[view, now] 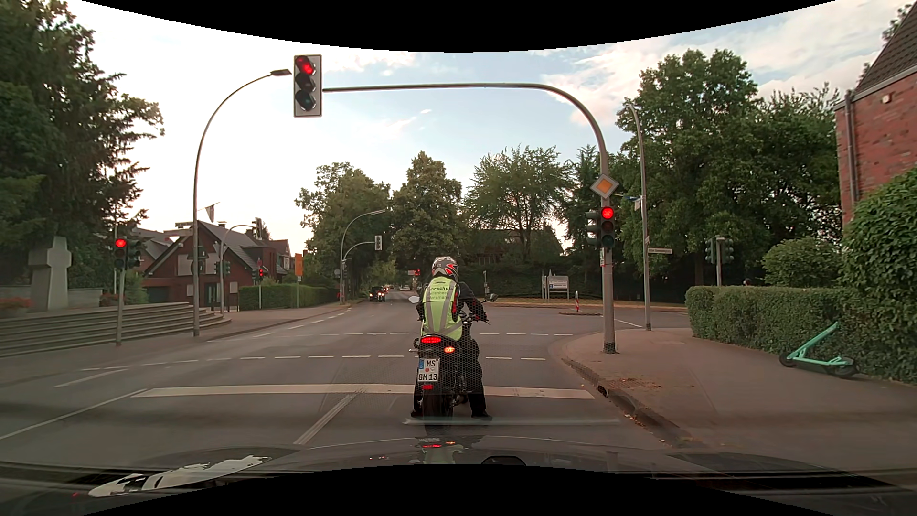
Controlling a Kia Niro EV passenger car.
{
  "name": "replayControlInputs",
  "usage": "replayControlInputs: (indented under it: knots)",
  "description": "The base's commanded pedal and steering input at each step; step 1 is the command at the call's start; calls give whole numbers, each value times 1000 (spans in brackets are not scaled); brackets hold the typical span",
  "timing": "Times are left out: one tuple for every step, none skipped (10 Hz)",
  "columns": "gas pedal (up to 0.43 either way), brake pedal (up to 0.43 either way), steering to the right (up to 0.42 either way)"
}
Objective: Follow the waypoints while adhering to traffic rules and regulations
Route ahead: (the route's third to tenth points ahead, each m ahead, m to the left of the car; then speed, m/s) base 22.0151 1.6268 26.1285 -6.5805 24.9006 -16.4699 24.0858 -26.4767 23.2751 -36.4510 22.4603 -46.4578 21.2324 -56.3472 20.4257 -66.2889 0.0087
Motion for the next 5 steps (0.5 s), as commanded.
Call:
replayControlInputs:
  knots:
    - [0,0,-17]
    - [0,0,-16]
    - [0,0,-16]
    - [0,0,-16]
    - [0,0,-16]
